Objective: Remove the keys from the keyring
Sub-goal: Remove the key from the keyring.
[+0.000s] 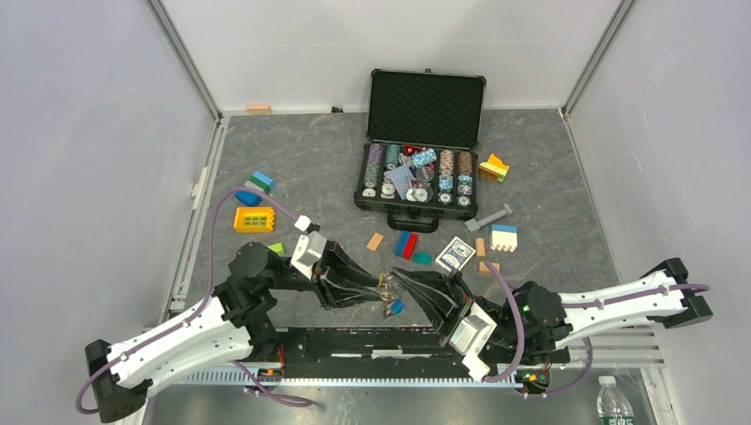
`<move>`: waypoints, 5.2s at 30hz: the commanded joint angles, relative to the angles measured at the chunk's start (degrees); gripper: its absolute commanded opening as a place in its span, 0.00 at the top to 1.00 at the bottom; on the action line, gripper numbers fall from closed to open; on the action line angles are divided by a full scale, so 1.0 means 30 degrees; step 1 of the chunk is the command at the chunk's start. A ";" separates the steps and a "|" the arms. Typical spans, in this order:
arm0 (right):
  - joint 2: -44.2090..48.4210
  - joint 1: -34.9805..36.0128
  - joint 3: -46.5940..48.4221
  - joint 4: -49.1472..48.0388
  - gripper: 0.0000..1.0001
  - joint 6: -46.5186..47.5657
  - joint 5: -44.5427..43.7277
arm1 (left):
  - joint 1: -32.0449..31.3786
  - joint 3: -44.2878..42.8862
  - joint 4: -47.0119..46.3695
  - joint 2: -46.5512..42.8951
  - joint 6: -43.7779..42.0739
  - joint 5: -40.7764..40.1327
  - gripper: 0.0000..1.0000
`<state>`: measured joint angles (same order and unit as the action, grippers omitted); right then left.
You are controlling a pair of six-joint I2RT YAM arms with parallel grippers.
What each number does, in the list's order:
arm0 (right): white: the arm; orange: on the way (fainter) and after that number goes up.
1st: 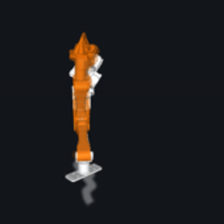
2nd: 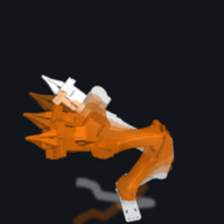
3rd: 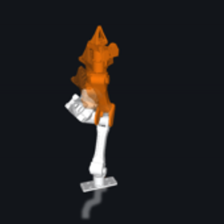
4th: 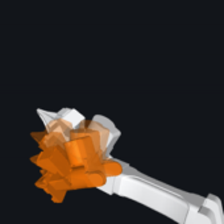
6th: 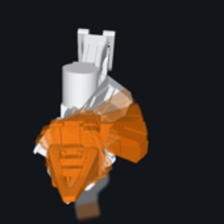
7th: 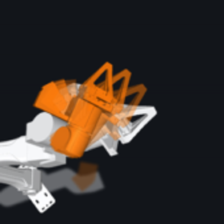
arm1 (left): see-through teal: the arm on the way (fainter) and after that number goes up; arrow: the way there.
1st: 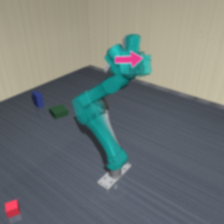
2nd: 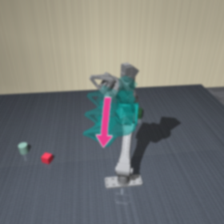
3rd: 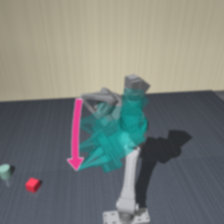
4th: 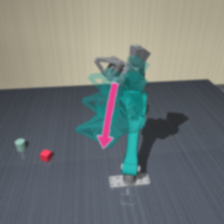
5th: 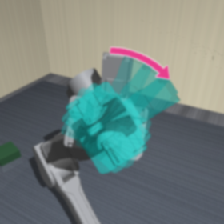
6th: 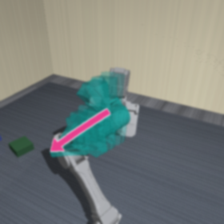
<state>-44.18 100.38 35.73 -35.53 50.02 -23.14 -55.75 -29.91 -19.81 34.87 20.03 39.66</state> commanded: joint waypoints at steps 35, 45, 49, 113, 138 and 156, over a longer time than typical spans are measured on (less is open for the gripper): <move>0.0695 0.0027 0.0103 0.0168 0.99 -0.0446 0.2803 | -0.0028 0.0656 -0.4314 -0.0293 0.1930 0.1700 0.53; 0.0661 0.0027 0.0148 0.0185 0.99 -0.0384 0.2678 | -0.0051 0.0502 -0.4532 0.0042 0.2020 0.1847 0.56; 0.0632 0.0027 0.0136 0.0212 0.99 -0.0384 0.2658 | -0.0043 0.0453 -0.4545 0.0175 0.1991 0.1569 0.61; 0.0493 0.0027 0.0452 0.2787 1.00 0.0611 0.2204 | -0.0036 -0.3390 0.3385 -0.0832 -0.0642 0.3186 0.98; -0.0583 0.0024 0.1358 0.4925 1.00 0.1438 0.0855 | -0.0048 -0.3303 0.4290 -0.1271 -0.1287 0.2113 0.98; 0.0367 0.0022 -0.2951 -0.5337 1.00 -0.3772 0.0836 | -0.0035 -0.2862 0.4554 -0.2115 -0.1726 0.1019 0.71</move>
<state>-42.65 100.77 28.99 -40.32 44.16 -18.02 -55.57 -37.28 -2.17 29.93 16.86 41.85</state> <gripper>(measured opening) 0.004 0.179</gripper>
